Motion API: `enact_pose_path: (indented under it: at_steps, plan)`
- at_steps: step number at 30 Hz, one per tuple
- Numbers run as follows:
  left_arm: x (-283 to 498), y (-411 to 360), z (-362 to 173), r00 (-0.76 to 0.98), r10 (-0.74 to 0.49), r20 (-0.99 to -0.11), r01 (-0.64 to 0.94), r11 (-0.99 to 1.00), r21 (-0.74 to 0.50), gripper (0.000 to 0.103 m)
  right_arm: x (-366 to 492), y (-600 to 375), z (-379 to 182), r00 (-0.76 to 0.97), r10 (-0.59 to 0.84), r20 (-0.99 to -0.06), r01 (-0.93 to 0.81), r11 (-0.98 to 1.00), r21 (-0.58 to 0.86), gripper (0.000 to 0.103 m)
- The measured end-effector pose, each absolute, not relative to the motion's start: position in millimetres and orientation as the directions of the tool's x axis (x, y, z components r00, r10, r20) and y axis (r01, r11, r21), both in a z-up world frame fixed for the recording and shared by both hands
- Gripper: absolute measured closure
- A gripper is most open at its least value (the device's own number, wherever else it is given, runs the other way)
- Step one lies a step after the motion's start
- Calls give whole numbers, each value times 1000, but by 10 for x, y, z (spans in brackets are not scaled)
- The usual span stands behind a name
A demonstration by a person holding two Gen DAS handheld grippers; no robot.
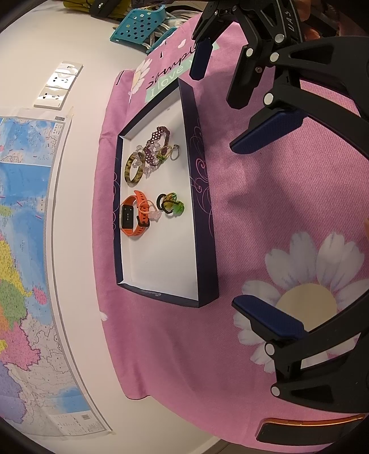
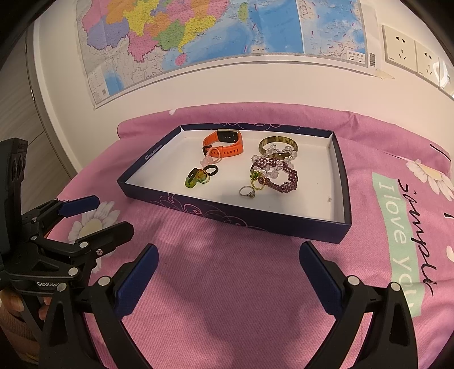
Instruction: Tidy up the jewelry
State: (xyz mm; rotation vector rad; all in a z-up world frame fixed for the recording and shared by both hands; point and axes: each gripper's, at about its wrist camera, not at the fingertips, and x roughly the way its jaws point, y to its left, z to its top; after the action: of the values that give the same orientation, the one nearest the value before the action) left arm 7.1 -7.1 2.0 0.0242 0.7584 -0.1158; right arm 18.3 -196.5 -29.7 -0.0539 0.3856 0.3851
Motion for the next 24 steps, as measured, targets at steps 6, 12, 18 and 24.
enact_pose_path:
  at_steps: [6, 12, 18, 24]
  plan:
    - [72, -71, 21, 720, -96, -688, 113, 993, -20, 5, 182, -1965, -298, 856, 355, -376, -376, 927, 21, 7]
    - [70, -75, 17, 719, -97, -688, 114, 993, -21, 5, 183, -1967, -297, 855, 356, -377, -376, 926, 21, 7]
    - [64, -81, 10, 719, -97, -688, 114, 993, -21, 5, 186, -1970, -298, 855, 356, -376, -376, 926, 22, 7]
    - [65, -79, 10, 719, -97, -688, 114, 993, -21, 5, 186, -1969, -300, 854, 356, -378, -376, 926, 22, 7]
